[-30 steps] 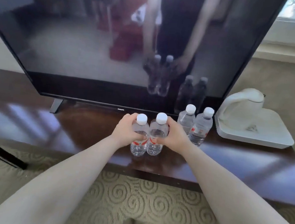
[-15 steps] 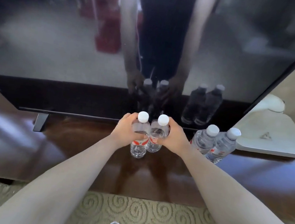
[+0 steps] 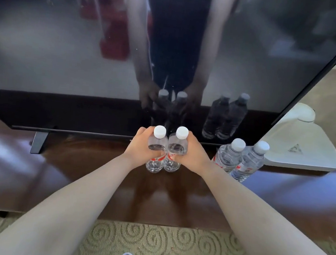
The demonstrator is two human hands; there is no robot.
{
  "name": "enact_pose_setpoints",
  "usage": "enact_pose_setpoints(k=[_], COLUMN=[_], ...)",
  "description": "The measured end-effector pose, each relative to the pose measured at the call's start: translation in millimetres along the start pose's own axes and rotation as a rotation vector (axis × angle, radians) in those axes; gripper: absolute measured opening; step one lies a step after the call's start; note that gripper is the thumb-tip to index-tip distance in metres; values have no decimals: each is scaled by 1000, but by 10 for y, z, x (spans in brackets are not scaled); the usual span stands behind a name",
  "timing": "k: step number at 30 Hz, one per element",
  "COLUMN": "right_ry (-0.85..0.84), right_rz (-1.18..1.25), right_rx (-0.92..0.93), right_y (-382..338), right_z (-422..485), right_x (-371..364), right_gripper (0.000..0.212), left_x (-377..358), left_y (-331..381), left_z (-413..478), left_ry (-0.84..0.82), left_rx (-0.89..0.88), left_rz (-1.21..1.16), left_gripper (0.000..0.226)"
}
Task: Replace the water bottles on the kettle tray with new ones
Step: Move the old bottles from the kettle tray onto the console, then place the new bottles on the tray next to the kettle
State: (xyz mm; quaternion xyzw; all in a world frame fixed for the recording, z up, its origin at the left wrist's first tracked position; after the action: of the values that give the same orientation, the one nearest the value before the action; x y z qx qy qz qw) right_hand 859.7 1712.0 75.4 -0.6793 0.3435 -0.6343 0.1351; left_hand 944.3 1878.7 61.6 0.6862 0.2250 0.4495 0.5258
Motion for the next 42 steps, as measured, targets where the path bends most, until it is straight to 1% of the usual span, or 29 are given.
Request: enact_pose_setpoints(k=[1,2,3,5,7,9,11,13,15,18,20,21,23,26,29,30,33,36,39,40,41,42], right_ry=[-15,-31,-44,-60,-54,-49,-50,-60,-53,46,108,114,93,36,50,51,18,62,75,61,42,22], right_rz=[3,16,35,56,45,48,27,-24,-88,-207,-262,-277,-268,-234,-251,-267,-260,-294,-152,-108,-88,-77], right_rx=[3,3,-4,-18,-19,-17,-8,7,27,119,180,197,195,118,41,12,-77,-119,-192,-196,-182,-148], right_y=[-22,-32,-37,-26,-2,30,73,140,220,375,495,562,733,1066,1370,1447,1612,1678,1637,1610,1585,1570], right_z=[-9,-20,-37,-91,-149,-224,-319,-430,-557,-767,-915,-980,-1103,-1273,-1355,-1359,-1289,-1097,-902,-841,-777,-709], right_x=[-7,-17,-28,-49,-67,-61,-30,18,94,260,377,435,548,752,980,1049,1175,1215,1242,1248,1258,1268], right_gripper=[66,67,77,107,120,126,129,127,118,93,72,63,50,36,16,17,41,62,108,115,113,101], left_x=[4,4,1,-31,-90,-160,-230,-316,-450,-734,-955,-1070,-1300,-1604,-1761,-1786,-1815,-1818,-1807,-1809,-1815,-1820], left_y=[23,54,84,143,192,225,272,357,486,698,807,843,887,886,849,839,802,779,770,761,746,727], left_z=[-6,-17,-35,-103,-205,-303,-395,-468,-534,-610,-671,-705,-765,-784,-735,-713,-581,-371,-164,-107,-51,-5], left_ry=[-10,-18,-21,-1,78,175,215,216,211,144,80,54,8,-46,-61,-60,-85,-101,-128,-155,-187,-223], left_rx=[6,10,13,32,31,-59,-205,-363,-514,-720,-785,-783,-698,-454,-268,-217,-109,-37,38,39,37,40], left_rz=[4,8,3,-38,8,157,274,352,410,430,447,451,424,311,150,91,-35,-104,-175,-189,-199,-198], left_gripper=[66,69,73,90,103,104,95,83,71,60,59,61,66,81,96,100,107,111,111,107,101,95])
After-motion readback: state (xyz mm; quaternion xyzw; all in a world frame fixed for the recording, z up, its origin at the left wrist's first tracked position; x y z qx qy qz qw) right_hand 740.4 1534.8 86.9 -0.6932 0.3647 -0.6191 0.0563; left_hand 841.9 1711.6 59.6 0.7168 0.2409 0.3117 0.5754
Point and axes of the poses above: each hand's wrist, its own z-axis towards the middle knuckle, its own x-axis out of the back of the hand, y = z × x, the point moved 1 cm from there along z, towards the middle knuckle, and after that the axes turned 15 degrees about -z, right-handed, at the moved point
